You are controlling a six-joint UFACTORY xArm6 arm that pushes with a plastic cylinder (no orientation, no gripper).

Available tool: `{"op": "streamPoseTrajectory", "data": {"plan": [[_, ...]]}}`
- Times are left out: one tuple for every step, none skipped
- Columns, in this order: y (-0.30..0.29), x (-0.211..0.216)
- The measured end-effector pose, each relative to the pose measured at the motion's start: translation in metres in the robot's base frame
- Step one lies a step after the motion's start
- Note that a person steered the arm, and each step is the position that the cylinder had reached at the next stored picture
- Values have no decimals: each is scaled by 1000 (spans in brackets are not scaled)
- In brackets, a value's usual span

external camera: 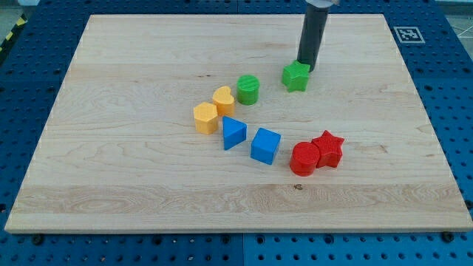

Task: Push the green star towards down

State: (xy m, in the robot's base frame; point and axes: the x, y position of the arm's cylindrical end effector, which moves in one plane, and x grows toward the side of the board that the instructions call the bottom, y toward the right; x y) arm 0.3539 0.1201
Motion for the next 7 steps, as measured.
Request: {"op": "streamPoseTrajectory", "data": {"plan": [[13, 5], [52, 5], [64, 13], [45, 22], [21, 27], [21, 18], [11, -6]]}}
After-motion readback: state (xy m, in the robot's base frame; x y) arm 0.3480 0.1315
